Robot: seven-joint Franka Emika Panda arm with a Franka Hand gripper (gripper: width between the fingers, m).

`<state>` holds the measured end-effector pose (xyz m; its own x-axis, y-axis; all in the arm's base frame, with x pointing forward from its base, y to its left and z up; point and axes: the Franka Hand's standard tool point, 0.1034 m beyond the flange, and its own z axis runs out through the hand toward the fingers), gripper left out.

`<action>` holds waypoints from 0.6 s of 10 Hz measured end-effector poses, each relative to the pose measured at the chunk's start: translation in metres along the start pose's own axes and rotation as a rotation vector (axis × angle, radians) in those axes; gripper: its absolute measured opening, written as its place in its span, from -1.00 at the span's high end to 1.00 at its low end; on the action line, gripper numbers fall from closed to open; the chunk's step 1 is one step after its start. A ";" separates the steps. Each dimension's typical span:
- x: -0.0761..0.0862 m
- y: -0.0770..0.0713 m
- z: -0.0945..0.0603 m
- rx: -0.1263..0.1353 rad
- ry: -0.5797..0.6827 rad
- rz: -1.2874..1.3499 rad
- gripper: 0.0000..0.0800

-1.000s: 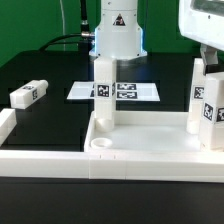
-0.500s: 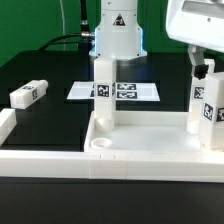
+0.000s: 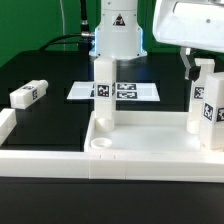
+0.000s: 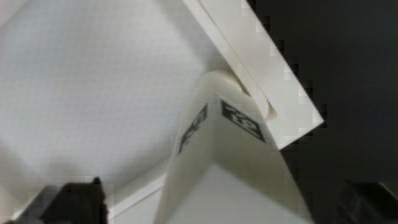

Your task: Assemble desk

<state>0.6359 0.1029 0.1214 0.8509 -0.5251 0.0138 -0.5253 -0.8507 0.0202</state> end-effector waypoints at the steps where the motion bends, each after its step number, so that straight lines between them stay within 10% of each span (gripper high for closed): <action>1: 0.000 0.000 0.000 -0.014 0.009 -0.112 -0.62; 6: 0.000 0.001 0.000 -0.037 0.017 -0.431 -0.62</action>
Offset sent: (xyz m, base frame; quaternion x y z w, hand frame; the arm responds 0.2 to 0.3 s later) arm 0.0041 0.0047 -0.0020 0.0127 -0.0013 -0.2296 0.9732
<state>0.6357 0.1021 0.1215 0.9926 -0.1209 0.0125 -0.1214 -0.9906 0.0637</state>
